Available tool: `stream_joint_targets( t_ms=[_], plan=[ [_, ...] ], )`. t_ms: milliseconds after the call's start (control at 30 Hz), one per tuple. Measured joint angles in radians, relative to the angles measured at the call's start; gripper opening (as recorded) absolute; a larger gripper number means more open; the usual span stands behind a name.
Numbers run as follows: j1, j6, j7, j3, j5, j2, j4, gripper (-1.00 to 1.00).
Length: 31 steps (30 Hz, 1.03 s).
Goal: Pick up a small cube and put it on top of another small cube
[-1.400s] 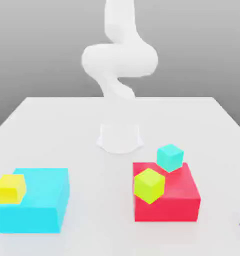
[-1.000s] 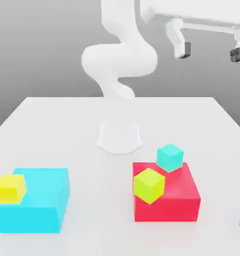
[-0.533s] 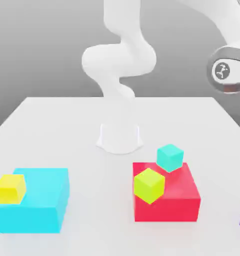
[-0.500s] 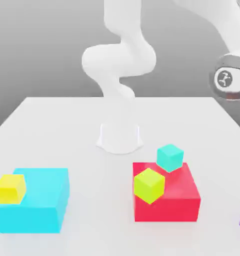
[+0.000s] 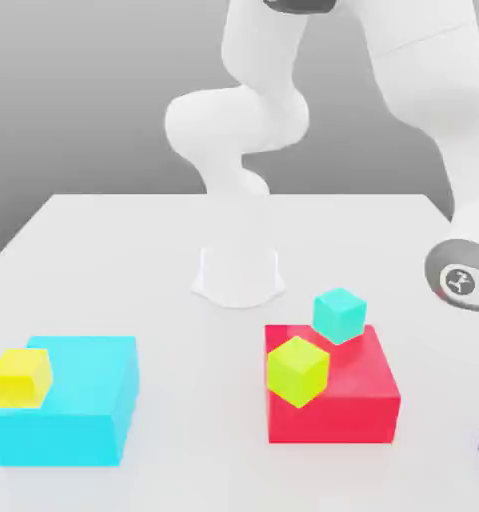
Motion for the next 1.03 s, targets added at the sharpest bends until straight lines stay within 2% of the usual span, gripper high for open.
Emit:
stream_joint_targets(
  t_ms=[100,200,500,733,800,933,967,1033],
  plan=[
    [-0.035,-0.074,-0.043,0.046,0.058,-0.099,-0.024,-1.0],
    [-0.081,-0.125,-0.07,0.039,0.099,-0.207,-0.077,-1.0],
    [-0.234,-0.249,-0.154,-0.054,0.229,-0.538,-0.267,-1.0],
    [-0.294,-0.347,-0.222,-0.155,0.334,-0.791,-0.414,-1.0],
    [-0.306,-0.332,-0.232,-0.174,0.35,-0.811,-0.448,-1.0],
    [-0.314,-0.18,-0.229,-0.174,0.347,-0.704,-0.493,-1.0],
    [-0.315,-0.158,-0.228,-0.173,0.345,-0.687,-0.498,1.0],
    [-0.315,-0.158,-0.228,-0.173,0.346,-0.687,-0.498,1.0]
  ],
)
